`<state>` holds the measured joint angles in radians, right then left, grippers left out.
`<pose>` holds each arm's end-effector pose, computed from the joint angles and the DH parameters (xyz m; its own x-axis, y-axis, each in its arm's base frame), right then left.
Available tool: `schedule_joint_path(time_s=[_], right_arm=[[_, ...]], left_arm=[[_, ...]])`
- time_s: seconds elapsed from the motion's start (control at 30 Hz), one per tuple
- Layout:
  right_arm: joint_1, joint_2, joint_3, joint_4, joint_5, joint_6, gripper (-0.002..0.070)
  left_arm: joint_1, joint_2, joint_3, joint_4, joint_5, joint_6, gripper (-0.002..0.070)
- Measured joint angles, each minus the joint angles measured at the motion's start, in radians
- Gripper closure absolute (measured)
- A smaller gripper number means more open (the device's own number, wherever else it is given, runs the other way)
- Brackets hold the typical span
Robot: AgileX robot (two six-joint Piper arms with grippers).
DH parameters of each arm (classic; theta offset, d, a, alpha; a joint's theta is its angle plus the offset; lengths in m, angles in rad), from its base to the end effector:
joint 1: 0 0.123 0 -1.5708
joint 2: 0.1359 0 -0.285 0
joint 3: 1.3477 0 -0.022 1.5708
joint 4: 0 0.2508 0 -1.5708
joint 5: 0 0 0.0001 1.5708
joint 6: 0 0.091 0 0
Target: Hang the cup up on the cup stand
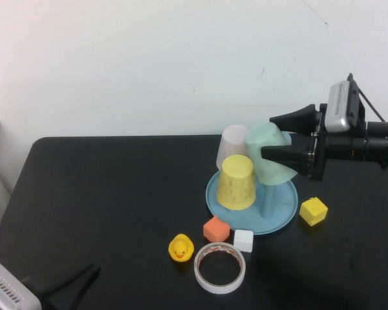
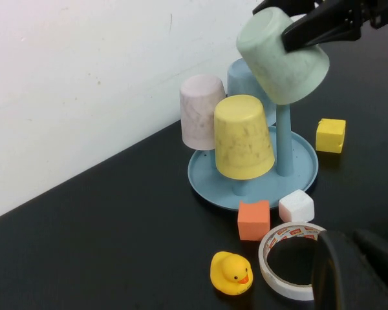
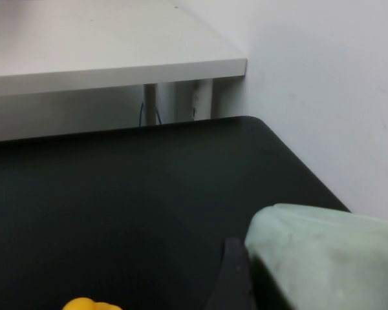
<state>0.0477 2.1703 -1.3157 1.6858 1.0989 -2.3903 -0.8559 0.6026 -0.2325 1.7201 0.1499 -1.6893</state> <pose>0.4188 0.1006 0.1541 -0.0167 -0.2528 -0.9674 -0.9345 0.3479 -0.0748 0.0910 -0.0841 0.2428 -0.1475 0.2189 -0.9645 0.6585 0.7494 0.0694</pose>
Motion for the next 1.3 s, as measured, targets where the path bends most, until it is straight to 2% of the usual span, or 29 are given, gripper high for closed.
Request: schedule_joint_path(time_s=[0.43,0.47,0.6,0.7,0.77,0.87,0.93,1.03,1.07,1.17,1.3], right_arm=[[0.000,0.058,-0.043,0.002,-0.004,-0.004,0.0126],[0.000,0.058,-0.043,0.002,-0.006,-0.004,0.0120],[0.000,0.058,-0.043,0.002,-0.027,0.006,0.0017],[0.000,0.058,-0.043,0.002,-0.028,0.036,-0.0004],[-0.001,0.048,-0.043,0.002,-0.028,0.064,0.0008],[-0.018,-0.025,-0.043,-0.025,-0.007,0.131,0.0153],[-0.025,-0.084,-0.043,-0.075,0.003,0.184,0.0288],[-0.035,-0.196,-0.038,-0.155,0.015,0.293,0.0538],[-0.038,-0.242,-0.028,-0.178,0.017,0.326,0.0587],[-0.041,-0.381,0.034,-0.222,0.028,0.383,0.0647],[-0.048,-0.591,0.176,-0.263,0.060,0.406,0.0671]], left_arm=[[0.000,0.000,0.000,0.000,0.000,0.002,0.0675],[0.000,0.000,0.000,0.000,0.000,0.002,0.0675],[0.000,0.000,0.000,0.000,0.000,0.002,0.0675],[0.000,0.000,0.000,0.000,0.000,0.002,0.0675],[0.000,0.000,0.000,0.000,0.000,0.002,0.0675],[0.000,0.000,0.000,0.000,0.000,0.002,0.0675],[0.000,0.000,0.000,0.000,0.000,0.002,0.0675],[0.000,0.000,0.000,0.000,0.000,0.002,0.0675],[0.000,0.000,0.000,0.000,0.000,0.002,0.0675],[0.000,0.000,0.000,0.000,0.000,0.002,0.0675],[0.000,0.000,0.000,0.000,0.000,0.002,0.0675]])
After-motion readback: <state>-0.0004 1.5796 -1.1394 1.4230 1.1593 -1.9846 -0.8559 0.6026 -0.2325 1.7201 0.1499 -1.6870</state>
